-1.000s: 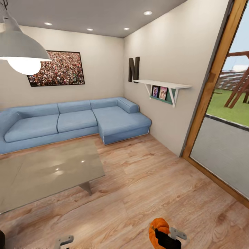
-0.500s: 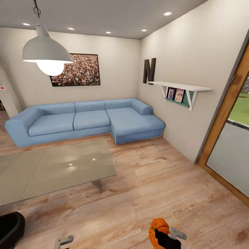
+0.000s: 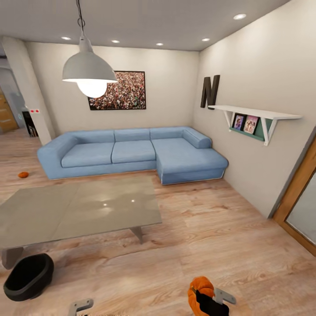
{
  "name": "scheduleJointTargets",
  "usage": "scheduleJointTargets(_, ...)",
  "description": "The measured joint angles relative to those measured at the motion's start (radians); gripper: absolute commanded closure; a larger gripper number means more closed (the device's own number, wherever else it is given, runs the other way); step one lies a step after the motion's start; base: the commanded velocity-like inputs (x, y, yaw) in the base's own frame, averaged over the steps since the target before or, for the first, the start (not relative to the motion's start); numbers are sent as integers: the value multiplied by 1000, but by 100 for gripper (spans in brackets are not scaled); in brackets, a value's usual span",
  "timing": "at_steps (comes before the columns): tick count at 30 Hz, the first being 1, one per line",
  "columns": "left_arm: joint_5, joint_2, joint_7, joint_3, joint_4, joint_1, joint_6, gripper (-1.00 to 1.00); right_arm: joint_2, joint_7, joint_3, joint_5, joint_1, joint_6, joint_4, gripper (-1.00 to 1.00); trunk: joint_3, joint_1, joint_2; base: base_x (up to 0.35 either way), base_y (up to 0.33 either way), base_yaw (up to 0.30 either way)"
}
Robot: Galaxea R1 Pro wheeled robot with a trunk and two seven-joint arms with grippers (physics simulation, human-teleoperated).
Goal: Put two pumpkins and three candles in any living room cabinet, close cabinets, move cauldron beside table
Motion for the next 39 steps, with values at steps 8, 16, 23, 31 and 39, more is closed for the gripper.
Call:
scheduleJointTargets(8,0,0,0,0,1,0,0,-100,0,0,0,0,0,0,0,100,5,0,0,0,0,266)
scheduleJointTargets(16,0,0,0,0,1,0,0,-100,0,0,1,0,0,0,0,100,10,0,0,0,0,266)
scheduleJointTargets(23,0,0,0,0,1,0,0,-100,0,1,2,0,0,0,0,100,15,0,0,0,0,265)
scheduleJointTargets(31,0,-1,0,0,1,0,0,-100,0,1,2,1,0,0,0,100,20,0,0,0,0,266)
scheduleJointTargets(39,0,0,0,0,2,0,0,-100,0,1,1,1,1,0,0,100,26,0,0,0,0,265)
